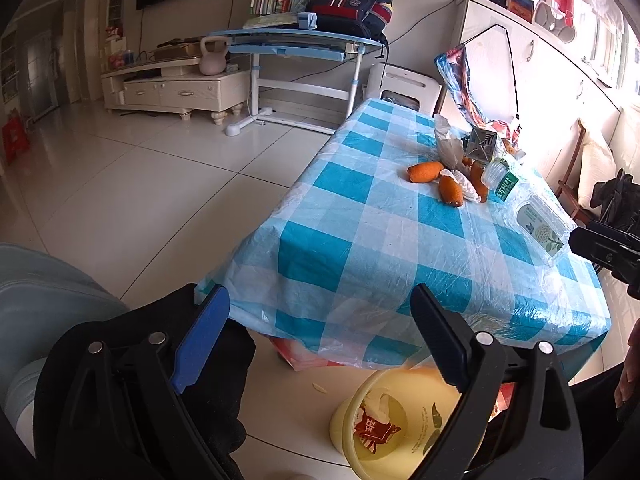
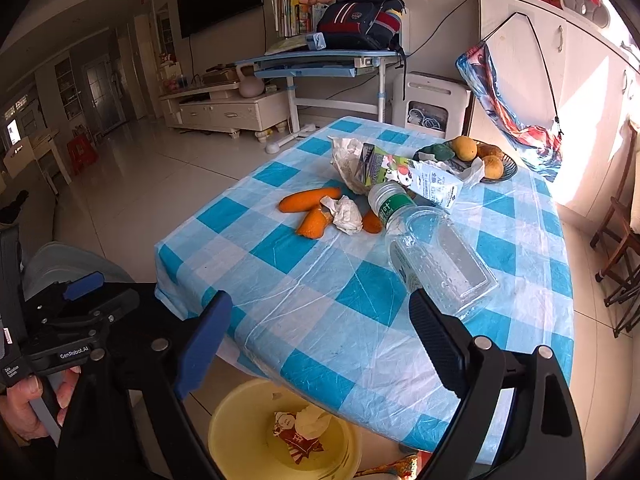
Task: Collect trash
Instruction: 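Move both tools back over the table toward the remaining trash, then grasp the crumpled white tissue with the right tool while the left tool grasps an orange peel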
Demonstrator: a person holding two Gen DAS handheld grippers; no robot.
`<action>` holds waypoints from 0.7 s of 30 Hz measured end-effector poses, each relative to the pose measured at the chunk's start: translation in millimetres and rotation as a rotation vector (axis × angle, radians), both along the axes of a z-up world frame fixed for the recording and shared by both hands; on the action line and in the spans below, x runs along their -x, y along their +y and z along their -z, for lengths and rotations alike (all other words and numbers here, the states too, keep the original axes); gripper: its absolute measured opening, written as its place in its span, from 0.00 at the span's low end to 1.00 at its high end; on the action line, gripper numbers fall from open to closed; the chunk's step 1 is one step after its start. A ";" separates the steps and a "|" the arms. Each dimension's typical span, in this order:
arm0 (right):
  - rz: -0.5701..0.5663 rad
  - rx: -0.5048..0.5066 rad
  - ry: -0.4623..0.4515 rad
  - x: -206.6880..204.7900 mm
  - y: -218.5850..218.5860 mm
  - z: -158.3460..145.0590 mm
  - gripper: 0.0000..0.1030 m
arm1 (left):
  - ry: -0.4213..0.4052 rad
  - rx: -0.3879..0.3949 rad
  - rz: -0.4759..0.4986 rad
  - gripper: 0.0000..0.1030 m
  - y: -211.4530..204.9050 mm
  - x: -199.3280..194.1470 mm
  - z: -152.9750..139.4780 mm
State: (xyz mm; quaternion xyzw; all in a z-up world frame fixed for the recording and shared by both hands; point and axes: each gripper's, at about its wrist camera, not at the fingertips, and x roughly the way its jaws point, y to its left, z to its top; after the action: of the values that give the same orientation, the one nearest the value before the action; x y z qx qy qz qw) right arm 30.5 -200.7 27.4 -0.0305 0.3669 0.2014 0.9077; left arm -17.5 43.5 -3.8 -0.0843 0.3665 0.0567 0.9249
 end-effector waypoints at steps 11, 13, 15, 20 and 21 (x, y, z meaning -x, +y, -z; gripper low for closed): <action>-0.024 0.003 0.102 -42.0 1.6 17.7 0.77 | -0.003 0.009 0.095 0.86 -23.8 -56.3 -17.5; -0.040 0.001 0.103 -50.5 2.7 16.4 0.77 | -0.008 -0.001 0.149 0.86 -34.7 -73.8 -22.1; -0.077 -0.003 0.119 -58.3 6.4 17.8 0.76 | -0.022 -0.053 0.197 0.86 -44.9 -94.0 -27.3; -0.163 0.006 0.165 -78.8 27.3 31.9 0.73 | 0.034 -0.168 0.263 0.84 -56.6 -161.2 -20.9; -0.167 0.025 0.156 -82.8 31.7 34.2 0.72 | 0.057 -0.167 0.285 0.80 -57.3 -174.4 -18.3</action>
State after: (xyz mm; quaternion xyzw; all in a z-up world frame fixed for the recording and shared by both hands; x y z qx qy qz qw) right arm 113.3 -168.9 -6.8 -0.0562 0.4353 0.2735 0.8559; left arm 156.9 -13.8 14.5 0.0471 0.3946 -0.0423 0.9167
